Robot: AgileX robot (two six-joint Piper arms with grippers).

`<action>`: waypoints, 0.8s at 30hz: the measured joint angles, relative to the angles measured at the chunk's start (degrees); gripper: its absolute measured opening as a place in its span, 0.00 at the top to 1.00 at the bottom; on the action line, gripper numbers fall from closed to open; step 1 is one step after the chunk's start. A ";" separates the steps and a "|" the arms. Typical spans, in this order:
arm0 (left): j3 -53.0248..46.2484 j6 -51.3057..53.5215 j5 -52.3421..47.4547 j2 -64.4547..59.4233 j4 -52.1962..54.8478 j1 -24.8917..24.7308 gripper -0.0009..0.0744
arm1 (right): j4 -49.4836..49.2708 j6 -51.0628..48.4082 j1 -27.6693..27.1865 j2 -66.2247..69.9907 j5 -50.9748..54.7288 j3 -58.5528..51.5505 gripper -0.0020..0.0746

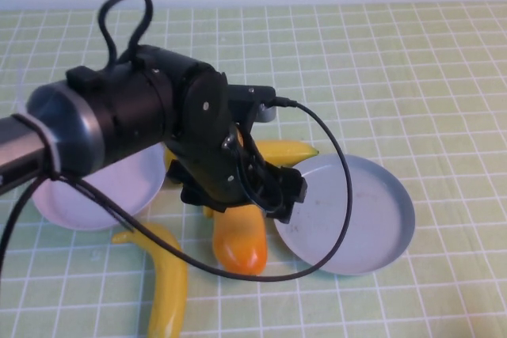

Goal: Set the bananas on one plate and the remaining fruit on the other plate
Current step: Put one type of fruit in the left plate

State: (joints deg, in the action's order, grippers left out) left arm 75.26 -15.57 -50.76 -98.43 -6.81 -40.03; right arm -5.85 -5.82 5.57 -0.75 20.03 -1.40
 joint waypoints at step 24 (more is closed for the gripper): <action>1.23 -3.92 0.05 -10.96 7.96 0.00 0.10 | -0.26 -0.03 0.00 0.00 0.00 0.00 0.99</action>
State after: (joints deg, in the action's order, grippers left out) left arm 76.49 -19.49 -50.70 -109.40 1.15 -40.03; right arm -6.12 -5.85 5.57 -0.75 20.03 -1.40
